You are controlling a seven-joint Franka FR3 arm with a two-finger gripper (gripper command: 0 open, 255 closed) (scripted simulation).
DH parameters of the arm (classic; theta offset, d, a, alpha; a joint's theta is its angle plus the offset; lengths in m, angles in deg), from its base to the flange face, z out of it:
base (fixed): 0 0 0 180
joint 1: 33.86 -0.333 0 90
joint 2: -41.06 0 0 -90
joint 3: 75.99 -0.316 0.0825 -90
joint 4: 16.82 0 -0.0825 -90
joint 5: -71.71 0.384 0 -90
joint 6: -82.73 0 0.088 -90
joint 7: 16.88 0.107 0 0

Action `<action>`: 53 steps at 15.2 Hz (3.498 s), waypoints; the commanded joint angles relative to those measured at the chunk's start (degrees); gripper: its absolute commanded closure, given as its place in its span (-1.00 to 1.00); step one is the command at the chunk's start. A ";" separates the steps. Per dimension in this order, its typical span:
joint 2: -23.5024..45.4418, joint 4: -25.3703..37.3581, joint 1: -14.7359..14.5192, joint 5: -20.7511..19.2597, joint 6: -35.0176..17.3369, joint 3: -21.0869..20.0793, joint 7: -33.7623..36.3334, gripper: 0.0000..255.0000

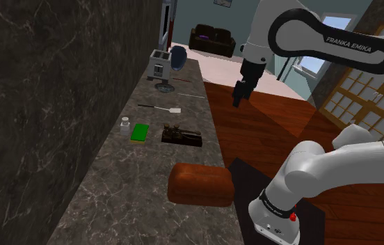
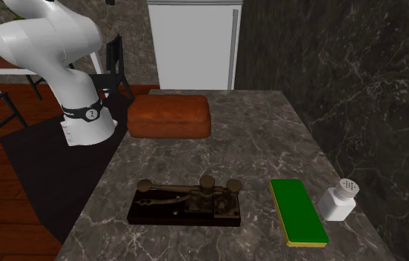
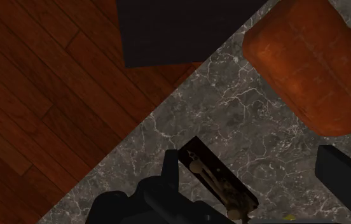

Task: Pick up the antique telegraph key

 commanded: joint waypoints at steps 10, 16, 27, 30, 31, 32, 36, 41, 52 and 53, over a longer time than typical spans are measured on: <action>14.84 -2.27 -1.80 -2.04 -15.78 4.38 -10.55 -1.00; 27.09 -0.22 -2.98 -2.20 -25.01 6.31 -17.42 -1.00; 51.35 10.11 -4.37 -0.32 -36.93 6.78 -29.70 -1.00; 53.92 10.58 -4.33 -0.19 -38.88 6.62 -30.40 -1.00; 54.40 10.35 -4.32 -0.18 -39.59 6.61 -30.37 -1.00; 54.90 10.13 -4.31 -0.18 -40.30 6.61 -30.34 -1.00; 56.72 9.44 -4.27 -0.16 -42.81 6.61 -30.25 -1.00; 56.74 9.58 -4.25 -0.15 -42.69 6.62 -30.29 1.00; 54.20 10.44 -4.32 -0.18 -39.29 6.61 -30.38 1.00; 53.72 10.68 -4.33 -0.19 -38.58 6.61 -30.41 1.00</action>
